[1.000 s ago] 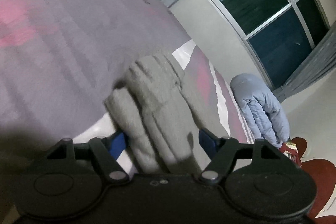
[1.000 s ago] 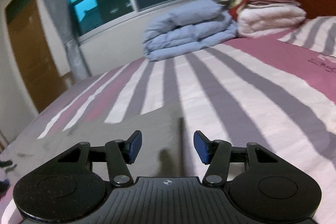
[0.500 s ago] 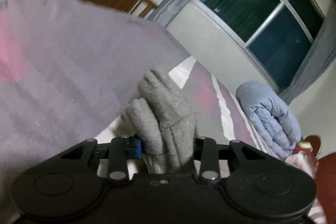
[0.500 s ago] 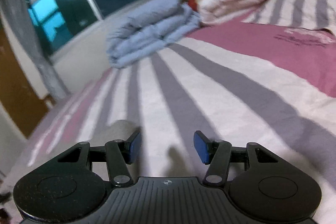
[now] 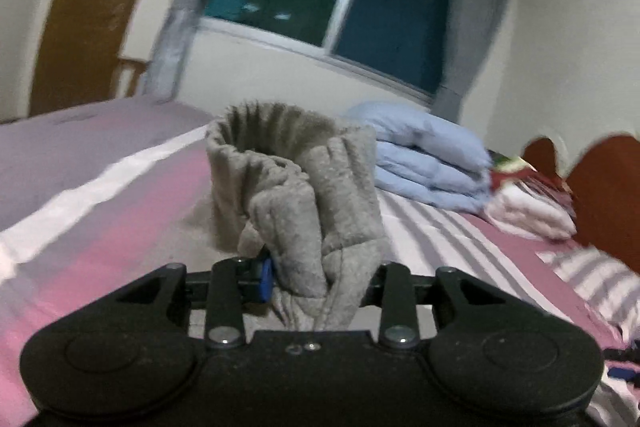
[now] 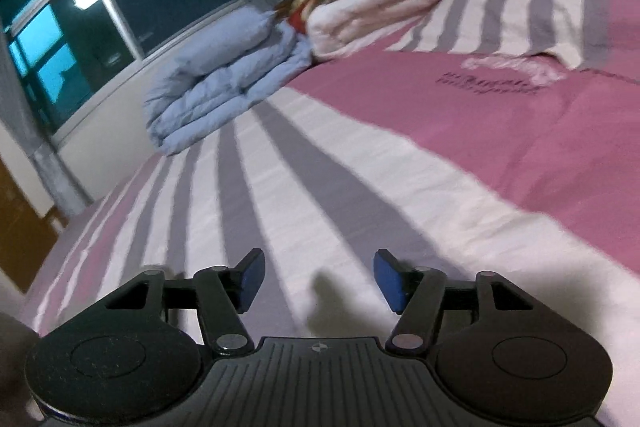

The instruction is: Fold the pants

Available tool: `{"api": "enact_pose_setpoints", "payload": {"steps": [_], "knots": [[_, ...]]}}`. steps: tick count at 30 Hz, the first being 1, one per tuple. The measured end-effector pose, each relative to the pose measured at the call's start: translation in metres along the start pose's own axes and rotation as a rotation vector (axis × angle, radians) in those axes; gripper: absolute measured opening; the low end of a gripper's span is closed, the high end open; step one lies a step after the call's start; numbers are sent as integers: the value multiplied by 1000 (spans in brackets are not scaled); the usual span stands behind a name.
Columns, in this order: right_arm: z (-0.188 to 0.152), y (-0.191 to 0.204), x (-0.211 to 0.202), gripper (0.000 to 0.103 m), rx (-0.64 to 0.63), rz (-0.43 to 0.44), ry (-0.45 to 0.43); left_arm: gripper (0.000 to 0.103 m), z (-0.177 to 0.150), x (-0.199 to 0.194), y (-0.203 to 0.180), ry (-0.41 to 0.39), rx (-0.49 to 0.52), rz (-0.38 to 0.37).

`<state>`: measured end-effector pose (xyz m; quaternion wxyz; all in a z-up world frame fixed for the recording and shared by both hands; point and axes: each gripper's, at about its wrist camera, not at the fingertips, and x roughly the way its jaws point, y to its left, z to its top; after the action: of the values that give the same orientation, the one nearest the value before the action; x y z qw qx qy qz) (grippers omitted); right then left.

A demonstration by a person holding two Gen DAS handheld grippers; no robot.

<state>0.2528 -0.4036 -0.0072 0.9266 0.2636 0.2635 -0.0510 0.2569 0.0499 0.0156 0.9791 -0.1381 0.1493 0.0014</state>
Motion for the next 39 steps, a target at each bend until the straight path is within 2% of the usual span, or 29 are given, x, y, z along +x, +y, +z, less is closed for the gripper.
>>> {"api": "enact_pose_setpoints", "payload": {"steps": [5,8,12,18,19,20,22,23,25,28,30,32,35,37,39], "knots": [[-5,-7,-7,62,-10,3,-41,24,-32,28,-87,87,157,-107],[-8,-10,-5,62,-13,18,-21,24,-61,44,-119,160,223,-137],[-7,-11,-1,63,-27,17,-16,24,-90,50,-139,188,292,-125],[-9,-10,4,65,-28,27,9,26,-102,44,-166,184,417,-66],[-9,-9,4,66,-32,24,7,33,-102,48,-175,184,446,-52],[-10,-8,3,68,-35,20,6,61,-105,48,-182,186,478,-52],[-10,-9,4,70,-35,13,7,96,-111,39,-196,178,541,-125],[-11,-9,4,72,-33,7,7,94,-115,33,-202,159,565,-157],[-12,-11,4,72,-25,-7,14,90,-117,23,-206,145,565,-154],[-13,-13,4,72,-18,-25,19,85,-102,6,-188,111,506,-181],[-13,-15,1,72,-13,-10,16,89,-85,-15,-164,43,502,-153],[-14,-14,-3,72,5,50,14,93,-69,-32,-127,-8,482,-109],[-15,-1,-11,73,31,231,19,95,-55,-45,-61,-30,464,34],[-22,23,-12,73,11,342,58,95,-50,-42,-11,27,402,158],[-30,52,-12,73,-51,412,85,95,-49,-39,29,67,304,247]]}}
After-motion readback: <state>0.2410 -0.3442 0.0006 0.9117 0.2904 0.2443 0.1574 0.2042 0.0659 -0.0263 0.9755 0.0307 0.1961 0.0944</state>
